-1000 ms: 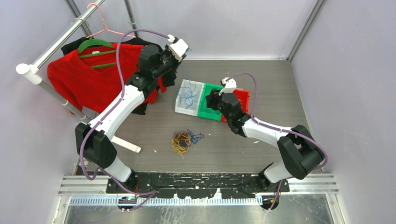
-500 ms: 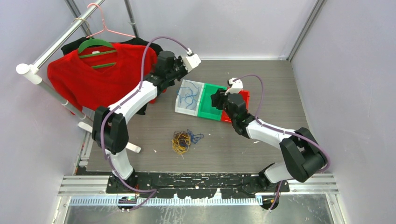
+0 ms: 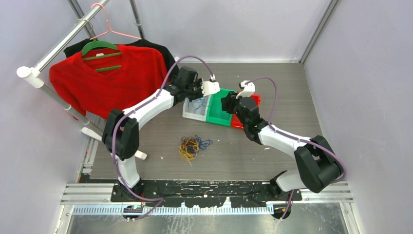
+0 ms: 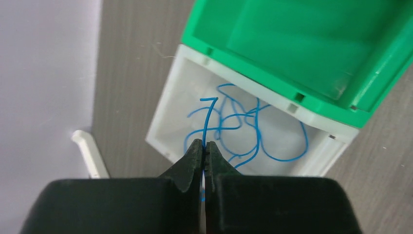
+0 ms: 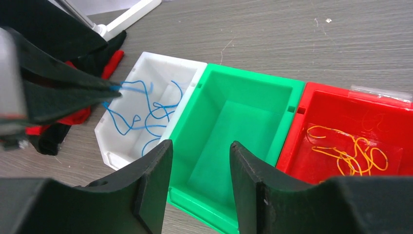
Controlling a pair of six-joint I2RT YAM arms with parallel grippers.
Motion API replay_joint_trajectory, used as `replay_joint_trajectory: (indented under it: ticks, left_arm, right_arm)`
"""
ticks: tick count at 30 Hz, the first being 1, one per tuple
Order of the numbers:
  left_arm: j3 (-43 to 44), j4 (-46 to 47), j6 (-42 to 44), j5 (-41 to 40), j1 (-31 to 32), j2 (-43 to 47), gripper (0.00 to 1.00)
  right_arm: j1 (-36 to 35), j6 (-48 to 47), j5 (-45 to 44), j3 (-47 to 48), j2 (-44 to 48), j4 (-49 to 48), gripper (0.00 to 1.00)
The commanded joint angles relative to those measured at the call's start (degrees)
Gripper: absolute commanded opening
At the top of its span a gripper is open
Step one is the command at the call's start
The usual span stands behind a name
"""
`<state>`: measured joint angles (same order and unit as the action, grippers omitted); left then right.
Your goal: Untangle the cables
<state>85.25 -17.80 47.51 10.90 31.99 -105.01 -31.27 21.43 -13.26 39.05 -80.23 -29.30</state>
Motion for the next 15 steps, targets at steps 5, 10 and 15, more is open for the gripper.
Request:
replay_joint_trajectory:
  ticks: [5,10,15]
  left_arm:
    - [3.54,-6.14,0.46,-3.85,0.94,-5.29,0.0]
    - [6.39,-3.63,-0.6,-8.31,0.91,-10.19,0.0]
    - [11.53,-6.42,-3.61,-8.8,0.8,-11.63,0.06]
  right_arm:
    - [1.18,1.62,-1.4,-0.86,6.02,-1.46,0.52]
    - [1.38,1.95,-1.53,-1.8,7.75,-1.01,0.51]
    - [1.41,1.86,0.36,-1.75,7.94,-0.14,0.52]
